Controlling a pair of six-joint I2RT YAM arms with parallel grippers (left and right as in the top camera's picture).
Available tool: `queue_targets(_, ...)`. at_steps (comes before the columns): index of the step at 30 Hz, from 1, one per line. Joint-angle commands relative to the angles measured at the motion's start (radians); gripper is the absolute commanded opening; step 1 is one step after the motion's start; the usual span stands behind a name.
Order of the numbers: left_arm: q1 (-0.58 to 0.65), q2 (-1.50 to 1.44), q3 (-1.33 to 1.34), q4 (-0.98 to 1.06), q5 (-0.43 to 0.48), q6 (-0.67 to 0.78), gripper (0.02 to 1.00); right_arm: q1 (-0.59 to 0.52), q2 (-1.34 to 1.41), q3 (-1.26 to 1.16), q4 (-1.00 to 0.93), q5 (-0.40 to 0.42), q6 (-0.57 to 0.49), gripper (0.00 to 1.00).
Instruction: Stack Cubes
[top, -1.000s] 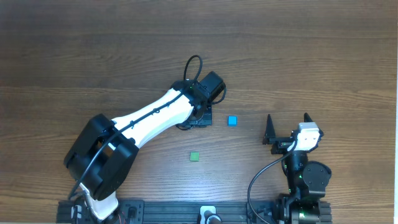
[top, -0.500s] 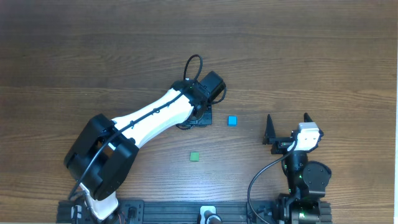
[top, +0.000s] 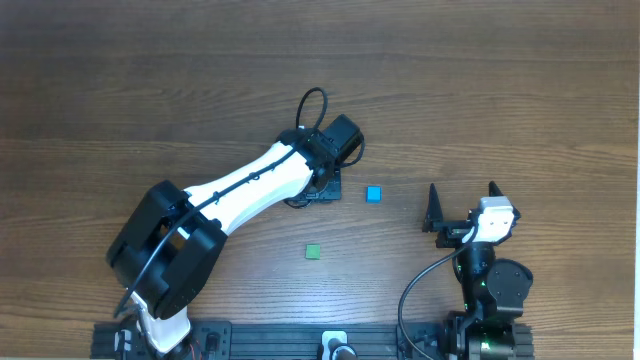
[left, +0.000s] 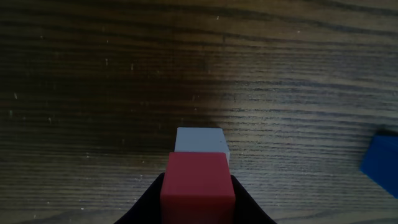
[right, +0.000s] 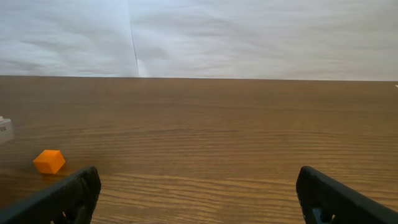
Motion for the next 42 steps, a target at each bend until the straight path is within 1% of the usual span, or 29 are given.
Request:
queue_targets(1, -0.002, 0.027, 0.017, 0.003, -0.012, -0.014, 0.253, 0.002, -0.011, -0.005, -0.003, -0.008, -0.001, 0.991)
queue_targets(3, -0.002, 0.027, 0.017, 0.003, -0.012, -0.014, 0.349, 0.002, -0.011, -0.005, -0.003, -0.008, -0.001, 0.991)
queue_targets(6, -0.002, 0.028, 0.017, 0.003, -0.012, -0.014, 0.411, 0.002, -0.011, -0.005, -0.003, -0.008, -0.001, 0.993)
queue_targets(13, -0.002, 0.028, 0.017, 0.003, -0.012, -0.014, 0.496, 0.002, -0.011, -0.005, -0.003, -0.008, -0.001, 0.993)
queue_targets(14, -0.002, 0.028, 0.017, 0.003, -0.012, -0.014, 0.535, 0.002, -0.011, -0.005, -0.003, -0.008, -0.001, 0.993)
queue_targets(16, -0.002, 0.027, 0.018, 0.003, -0.013, -0.014, 0.652, 0.002, -0.011, -0.005, -0.003, -0.008, -0.001, 0.993)
queue_targets(18, -0.002, 0.027, 0.03, 0.0, -0.021, -0.014, 0.693, 0.002, -0.011, -0.005, -0.003, -0.008, -0.001, 0.991)
queue_targets(20, 0.001, 0.027, 0.068, -0.022, -0.035, -0.014, 0.704, 0.002, -0.011, -0.005, -0.003, -0.008, -0.001, 0.993)
queue_targets(25, 0.045, 0.042, 0.269, -0.154, -0.079, -0.005, 0.704, 0.002, -0.011, -0.005, -0.003, -0.008, -0.001, 0.991)
queue_targets(28, 0.099, 0.099, 0.418, -0.211, -0.075, 0.048, 0.693, 0.002, -0.011, -0.005, -0.003, -0.008, -0.001, 0.993)
queue_targets(32, 0.146, 0.188, 0.545, -0.234, -0.058, 0.105, 0.671, 0.002, -0.011, -0.005, -0.003, -0.008, -0.001, 0.991)
queue_targets(34, 0.164, 0.228, 0.575, -0.233, -0.038, 0.125, 0.667, 0.002, -0.011, -0.005, -0.003, -0.008, -0.001, 0.993)
queue_targets(42, 0.167, 0.323, 0.583, -0.234, -0.037, 0.13, 0.641, 0.002, -0.011, -0.005, -0.003, -0.008, -0.001, 0.991)
